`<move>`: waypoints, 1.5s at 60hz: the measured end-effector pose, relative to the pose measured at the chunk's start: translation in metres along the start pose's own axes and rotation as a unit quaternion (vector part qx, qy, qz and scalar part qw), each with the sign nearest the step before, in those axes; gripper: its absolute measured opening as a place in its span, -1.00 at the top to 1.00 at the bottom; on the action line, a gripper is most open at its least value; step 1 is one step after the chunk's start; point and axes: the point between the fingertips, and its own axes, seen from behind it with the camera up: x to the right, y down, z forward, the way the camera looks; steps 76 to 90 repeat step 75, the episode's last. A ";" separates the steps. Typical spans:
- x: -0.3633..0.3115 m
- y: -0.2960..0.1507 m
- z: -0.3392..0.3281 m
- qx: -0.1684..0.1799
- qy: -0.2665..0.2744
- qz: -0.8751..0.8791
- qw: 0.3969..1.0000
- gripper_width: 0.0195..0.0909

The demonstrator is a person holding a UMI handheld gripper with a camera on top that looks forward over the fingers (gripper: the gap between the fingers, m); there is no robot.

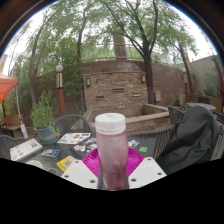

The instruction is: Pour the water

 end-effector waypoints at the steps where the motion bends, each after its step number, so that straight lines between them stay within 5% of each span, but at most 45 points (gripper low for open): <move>1: -0.001 0.005 0.006 -0.005 0.004 -0.007 1.000 0.71; 12: 0.012 0.072 0.014 -0.061 -0.005 -0.006 0.998 0.70; 23: 0.012 0.068 0.010 -0.043 0.002 -0.021 0.999 0.57; 30: 0.007 0.076 0.007 -0.087 0.018 -0.008 0.996 0.14; 35: 0.007 0.070 -0.007 -0.101 0.034 -0.002 0.994 -0.87; 52: -0.034 0.054 -0.138 -0.143 0.031 -0.005 0.989 -0.79; 75: -0.180 -0.012 -0.391 -0.142 0.052 0.018 0.988 -0.78; 90: -0.180 -0.012 -0.391 -0.142 0.052 0.018 0.988 -0.78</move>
